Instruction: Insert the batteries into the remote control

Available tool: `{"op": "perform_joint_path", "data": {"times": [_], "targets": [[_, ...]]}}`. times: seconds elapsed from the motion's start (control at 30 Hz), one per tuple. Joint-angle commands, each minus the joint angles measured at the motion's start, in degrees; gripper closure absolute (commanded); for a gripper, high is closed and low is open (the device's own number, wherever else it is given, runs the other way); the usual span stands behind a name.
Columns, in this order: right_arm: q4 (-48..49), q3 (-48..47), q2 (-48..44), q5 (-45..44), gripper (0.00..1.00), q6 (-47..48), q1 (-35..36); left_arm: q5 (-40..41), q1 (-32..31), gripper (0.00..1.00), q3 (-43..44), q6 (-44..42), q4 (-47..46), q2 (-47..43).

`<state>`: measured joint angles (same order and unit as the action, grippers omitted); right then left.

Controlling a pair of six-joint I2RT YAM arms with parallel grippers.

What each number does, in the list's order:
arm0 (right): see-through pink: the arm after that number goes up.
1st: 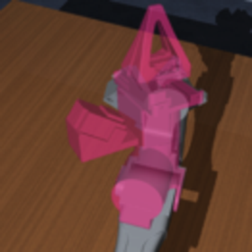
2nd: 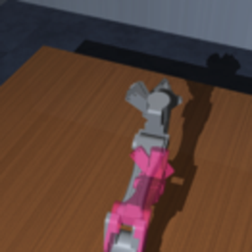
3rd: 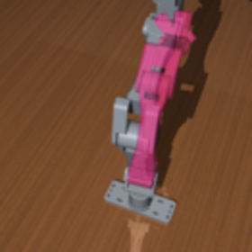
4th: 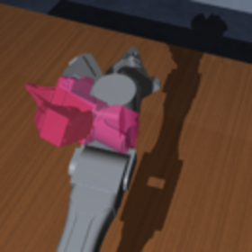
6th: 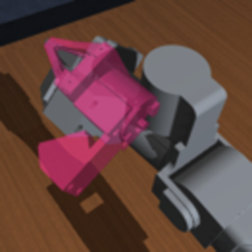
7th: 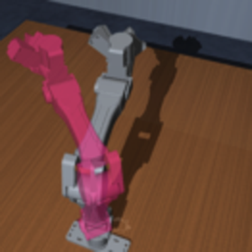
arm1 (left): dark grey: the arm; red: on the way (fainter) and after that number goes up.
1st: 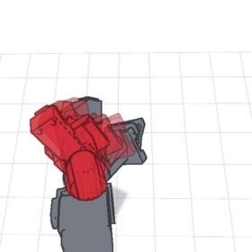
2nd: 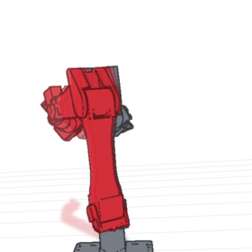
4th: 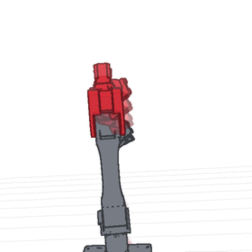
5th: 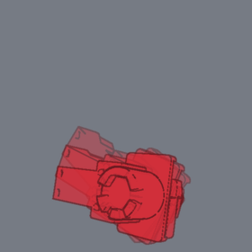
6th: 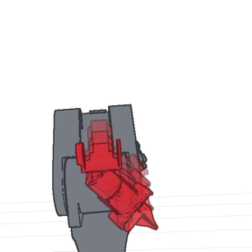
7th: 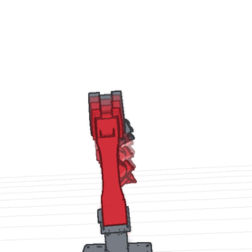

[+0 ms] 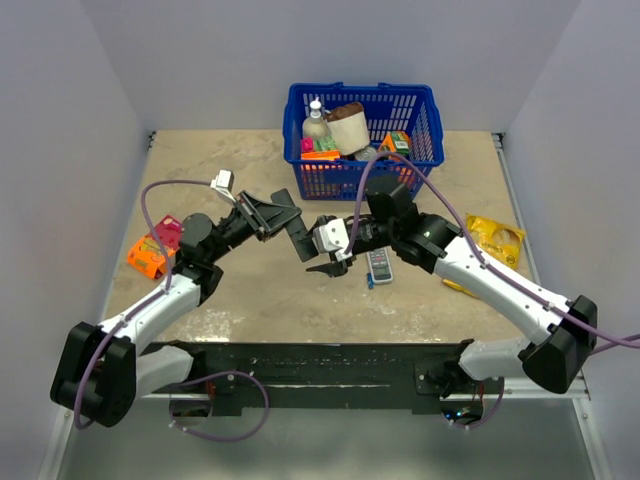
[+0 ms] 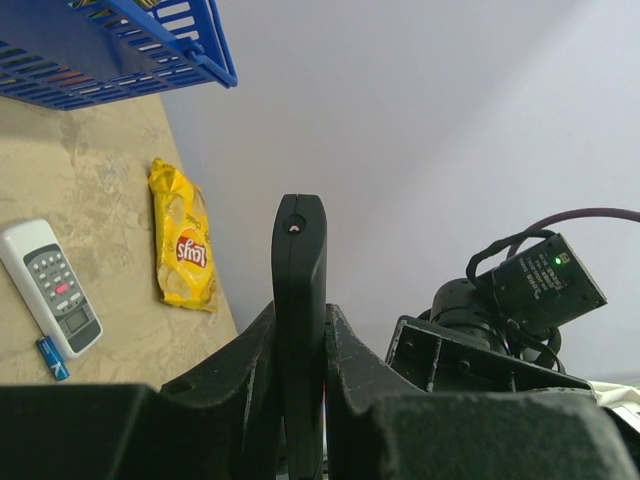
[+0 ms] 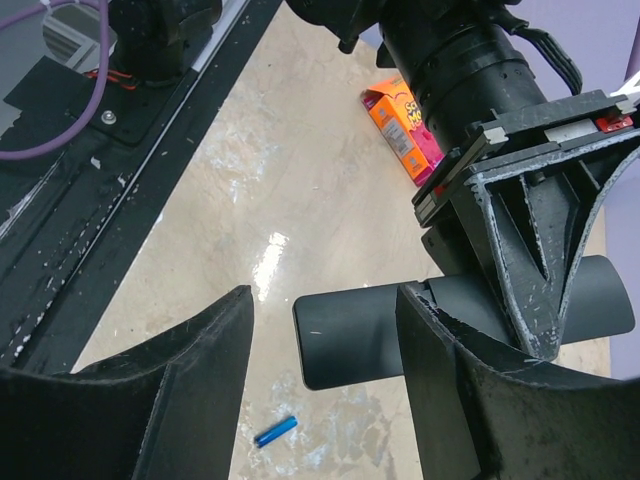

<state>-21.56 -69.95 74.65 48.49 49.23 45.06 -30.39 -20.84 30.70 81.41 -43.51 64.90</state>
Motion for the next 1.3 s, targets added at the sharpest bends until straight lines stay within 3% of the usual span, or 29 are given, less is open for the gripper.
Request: {"op": "perform_joint_path", "data": {"times": [0.0, 0.63, 1.27], "targets": [[1.26, -2.12, 0.32, -0.33, 0.39, 1.13, 0.21, -1.95, -0.60, 1.00, 2.61, 0.77, -3.95, 0.13], [2.93, -0.45, 0.41, -1.82, 0.40, 1.74, 0.29, -2.30, -1.22, 1.00, 3.31, 3.32, -6.68, 1.19], [4.34, 1.93, 1.28, -3.31, 0.48, 2.53, 0.29, -7.13, -2.45, 1.00, 5.86, 6.13, -12.39, 3.21]]}}
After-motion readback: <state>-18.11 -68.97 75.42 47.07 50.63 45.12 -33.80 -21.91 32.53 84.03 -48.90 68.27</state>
